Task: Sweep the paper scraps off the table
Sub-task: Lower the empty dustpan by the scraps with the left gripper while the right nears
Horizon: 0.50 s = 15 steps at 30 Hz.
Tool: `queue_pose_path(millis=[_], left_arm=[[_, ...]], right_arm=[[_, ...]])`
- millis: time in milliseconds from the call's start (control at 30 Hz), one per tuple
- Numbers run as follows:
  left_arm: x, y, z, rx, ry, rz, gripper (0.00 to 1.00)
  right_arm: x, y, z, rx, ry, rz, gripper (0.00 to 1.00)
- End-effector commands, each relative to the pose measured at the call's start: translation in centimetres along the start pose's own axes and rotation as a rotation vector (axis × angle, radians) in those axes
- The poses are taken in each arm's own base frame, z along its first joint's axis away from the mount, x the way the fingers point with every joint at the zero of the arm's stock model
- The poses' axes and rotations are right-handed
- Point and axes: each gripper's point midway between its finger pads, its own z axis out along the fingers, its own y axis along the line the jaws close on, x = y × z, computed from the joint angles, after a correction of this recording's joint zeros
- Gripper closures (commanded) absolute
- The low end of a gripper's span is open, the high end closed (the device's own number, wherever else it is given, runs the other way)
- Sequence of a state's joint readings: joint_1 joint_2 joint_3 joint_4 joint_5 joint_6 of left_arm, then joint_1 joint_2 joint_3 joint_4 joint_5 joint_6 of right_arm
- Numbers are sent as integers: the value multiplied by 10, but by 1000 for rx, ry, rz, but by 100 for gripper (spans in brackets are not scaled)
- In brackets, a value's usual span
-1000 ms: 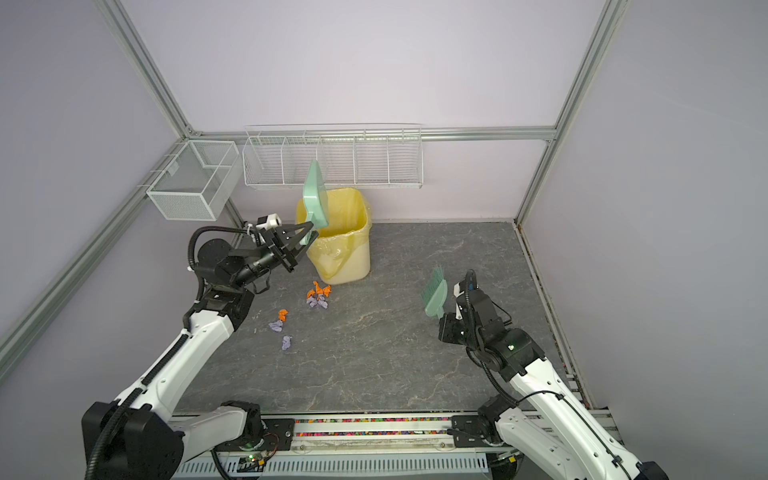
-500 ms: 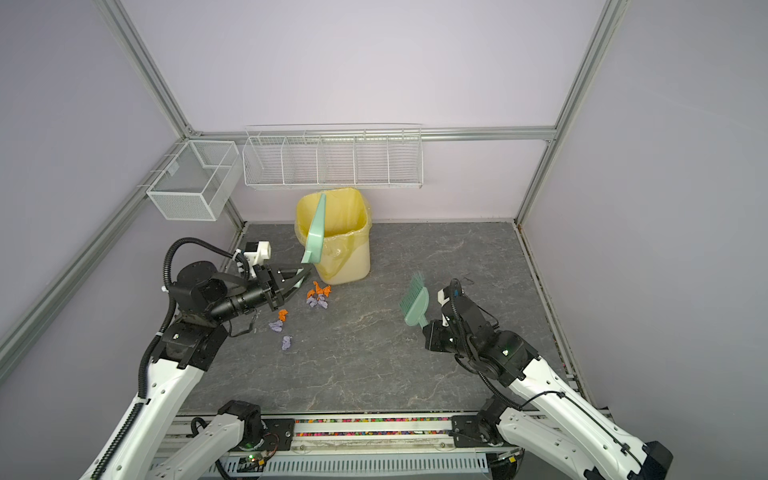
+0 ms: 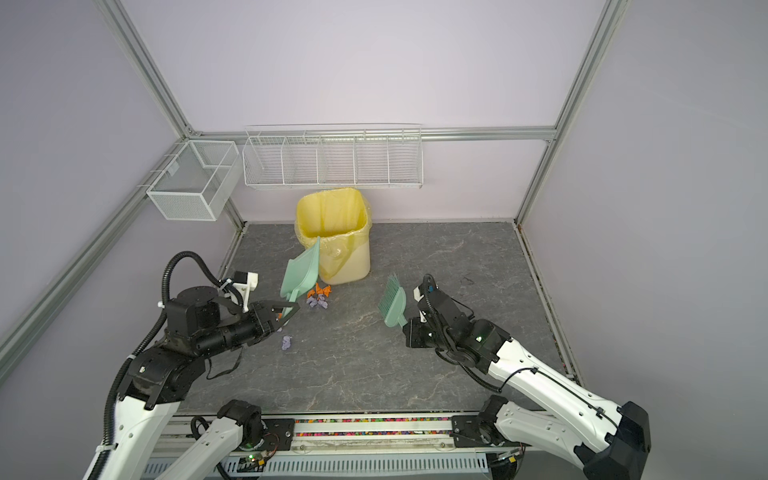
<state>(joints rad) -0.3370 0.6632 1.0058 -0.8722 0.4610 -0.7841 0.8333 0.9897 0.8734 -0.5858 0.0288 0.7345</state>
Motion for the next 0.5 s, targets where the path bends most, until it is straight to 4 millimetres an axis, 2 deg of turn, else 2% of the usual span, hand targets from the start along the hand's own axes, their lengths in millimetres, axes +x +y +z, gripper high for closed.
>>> queue_pose_path(millis=[0,133,467], left_arm=[[13,38,1,-158,27,34,100],[15,58,6,-232,35,59,100],[7,86,31,-314,27,88,100]], right_arm=[[-22,20,-9,-57,-76,-46,93],[-21,20,-3,-38,-48,-31,93],[-15,31,9,-66,-2,2,93]])
